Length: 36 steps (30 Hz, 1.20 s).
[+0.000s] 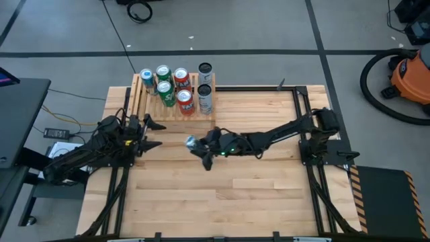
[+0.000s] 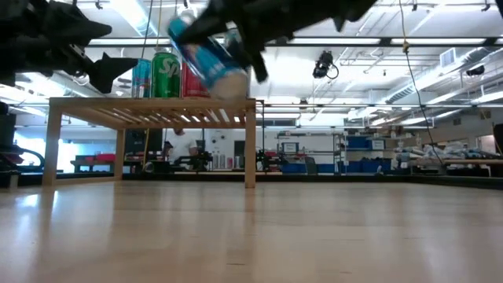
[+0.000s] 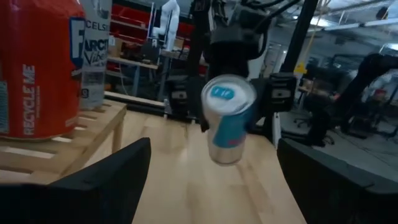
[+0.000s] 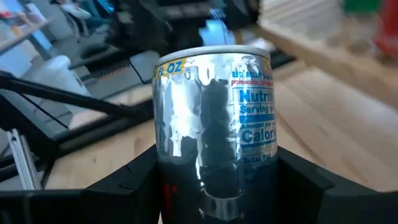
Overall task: Place canned beverage on shelf
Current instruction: Put the blue soda can on the shelf
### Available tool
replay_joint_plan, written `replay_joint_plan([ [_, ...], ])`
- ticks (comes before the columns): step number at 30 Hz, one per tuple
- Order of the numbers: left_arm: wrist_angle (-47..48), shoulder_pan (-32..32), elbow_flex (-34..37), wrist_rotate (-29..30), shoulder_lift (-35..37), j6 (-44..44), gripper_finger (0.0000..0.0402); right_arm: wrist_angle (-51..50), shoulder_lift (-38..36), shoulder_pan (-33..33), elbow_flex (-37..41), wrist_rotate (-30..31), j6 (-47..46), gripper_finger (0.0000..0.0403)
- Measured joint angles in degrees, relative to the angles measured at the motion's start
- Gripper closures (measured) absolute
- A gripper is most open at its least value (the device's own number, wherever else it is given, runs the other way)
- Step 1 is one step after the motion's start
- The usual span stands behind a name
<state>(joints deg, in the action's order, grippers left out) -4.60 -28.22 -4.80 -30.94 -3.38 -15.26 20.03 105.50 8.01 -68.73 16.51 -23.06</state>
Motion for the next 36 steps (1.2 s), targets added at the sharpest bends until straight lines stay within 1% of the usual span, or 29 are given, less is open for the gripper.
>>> replay_joint_plan([
  [6,-0.34,2.81,-0.02,0.13,0.00,-2.62,0.0049,4.61,4.70,1.04,-7.45,0.29,6.40,0.0167],
  [10,-0.83,5.59,-0.02,1.63,0.00,-3.69,0.0049,5.48,6.76,1.29,-11.30,0.39,8.91,0.0167],
  [13,-1.19,7.64,-0.02,3.37,0.00,-3.69,0.0049,9.29,7.53,1.31,-13.07,0.45,10.91,0.0167],
  [14,-1.56,8.32,-0.03,3.73,0.00,-3.70,0.0049,12.16,7.93,1.30,-13.64,0.56,11.71,0.0167],
  [17,-3.17,10.15,-0.07,4.90,-0.14,-3.96,0.0049,16.83,7.97,1.32,-13.81,0.54,14.04,0.0167],
  [21,-4.86,12.14,-0.11,7.49,-0.92,-5.90,0.0049,20.16,7.97,1.32,-13.86,1.39,14.94,0.0167],
  [27,-5.93,15.24,-0.09,10.00,-3.28,-5.00,0.0049,21.52,7.97,1.32,-13.84,2.01,15.34,0.0167],
  [30,-10.06,17.19,-0.09,10.31,-5.33,-3.67,0.0049,24.23,8.62,1.32,-13.86,1.99,15.29,0.0167],
  [33,-15.18,18.74,-0.13,10.68,-8.10,-3.41,0.0049,24.02,8.82,1.28,-13.86,1.78,15.47,0.0167],
  [36,-16.86,19.54,-0.11,12.73,-10.70,-1.56,0.0049,23.66,8.82,0.80,-13.86,2.90,15.65,0.0167],
])
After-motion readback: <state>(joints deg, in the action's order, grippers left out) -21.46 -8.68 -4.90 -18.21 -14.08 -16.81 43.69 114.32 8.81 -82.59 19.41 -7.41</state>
